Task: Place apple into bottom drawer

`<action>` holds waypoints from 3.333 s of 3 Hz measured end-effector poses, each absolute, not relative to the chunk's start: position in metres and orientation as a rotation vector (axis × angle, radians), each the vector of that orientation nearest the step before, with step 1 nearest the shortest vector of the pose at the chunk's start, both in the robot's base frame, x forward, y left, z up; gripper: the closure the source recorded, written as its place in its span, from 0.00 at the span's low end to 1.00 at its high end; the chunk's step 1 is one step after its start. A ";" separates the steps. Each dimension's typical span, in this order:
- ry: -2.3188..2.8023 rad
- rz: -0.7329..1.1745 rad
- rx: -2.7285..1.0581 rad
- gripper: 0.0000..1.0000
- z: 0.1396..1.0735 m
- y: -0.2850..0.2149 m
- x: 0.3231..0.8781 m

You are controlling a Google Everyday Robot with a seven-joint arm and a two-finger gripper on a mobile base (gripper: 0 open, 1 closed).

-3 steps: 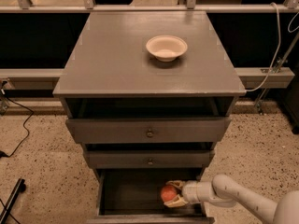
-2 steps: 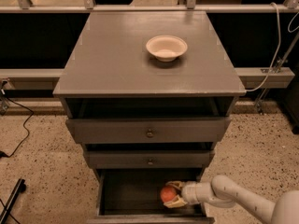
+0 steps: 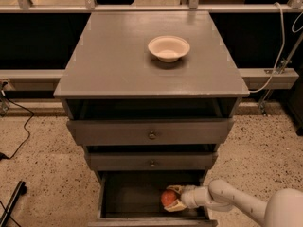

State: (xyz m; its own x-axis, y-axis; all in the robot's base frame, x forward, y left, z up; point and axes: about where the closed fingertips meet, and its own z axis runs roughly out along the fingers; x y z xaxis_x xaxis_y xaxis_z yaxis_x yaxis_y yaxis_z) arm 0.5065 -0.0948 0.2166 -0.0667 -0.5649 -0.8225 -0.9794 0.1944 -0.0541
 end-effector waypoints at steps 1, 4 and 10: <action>1.764 0.682 -1.457 1.00 0.204 -0.095 0.510; 1.820 0.666 -1.408 1.00 0.163 -0.083 0.546; 1.811 0.690 -1.406 0.00 0.158 -0.070 0.544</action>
Offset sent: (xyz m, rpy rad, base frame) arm 0.0288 -0.0009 -0.0443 -0.0505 0.0358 -0.0711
